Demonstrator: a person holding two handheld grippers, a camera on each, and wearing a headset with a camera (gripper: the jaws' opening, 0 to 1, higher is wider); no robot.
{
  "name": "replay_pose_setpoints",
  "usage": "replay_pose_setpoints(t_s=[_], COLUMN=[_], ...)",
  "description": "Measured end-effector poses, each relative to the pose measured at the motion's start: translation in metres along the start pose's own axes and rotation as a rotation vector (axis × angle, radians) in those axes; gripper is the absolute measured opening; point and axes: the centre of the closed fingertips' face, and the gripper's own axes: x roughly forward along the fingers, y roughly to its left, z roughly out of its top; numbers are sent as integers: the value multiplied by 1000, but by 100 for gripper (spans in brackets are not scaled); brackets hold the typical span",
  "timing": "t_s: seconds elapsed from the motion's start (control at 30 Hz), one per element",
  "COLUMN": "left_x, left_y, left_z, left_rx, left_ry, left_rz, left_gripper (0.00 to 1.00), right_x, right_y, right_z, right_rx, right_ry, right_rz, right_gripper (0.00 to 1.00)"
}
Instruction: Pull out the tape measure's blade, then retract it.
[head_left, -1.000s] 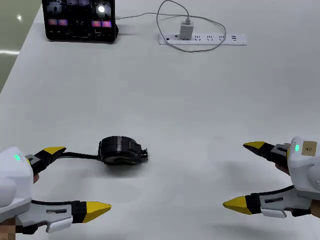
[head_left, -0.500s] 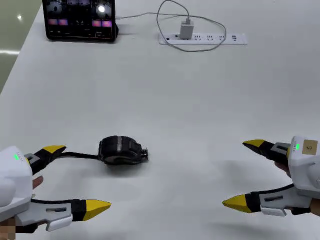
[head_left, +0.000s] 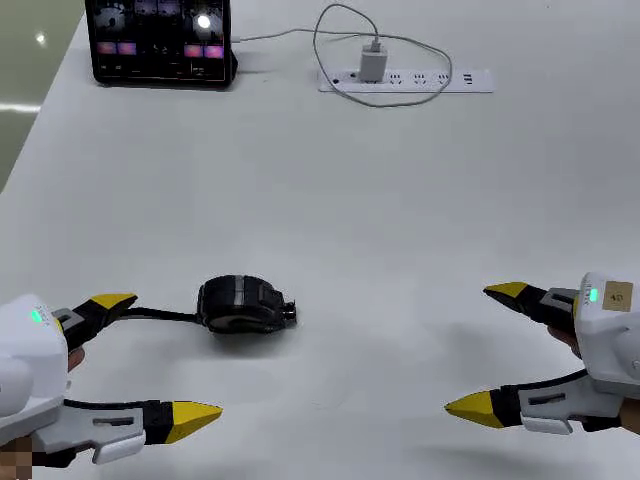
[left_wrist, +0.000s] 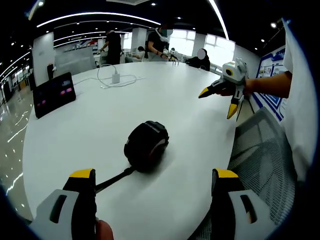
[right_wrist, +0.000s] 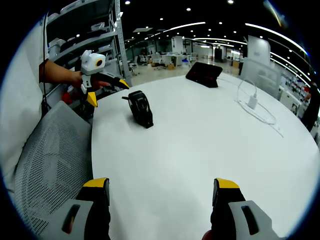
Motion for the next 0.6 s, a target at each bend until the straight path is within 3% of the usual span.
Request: replay_pose_setpoints(t_s=[0.17,0.6], left_x=[1,13], left_y=[5,4], left_z=[5,6], left_rx=[24,71], left_ry=[-2,32], left_rz=[7,-45], left_gripper=[94,91], right_x=[6,24], right_y=[-2,-8], right_z=[6,11], right_rx=[-12,-51], right_ry=[-5,-3], right_rz=[8,48], right_gripper=[84,81])
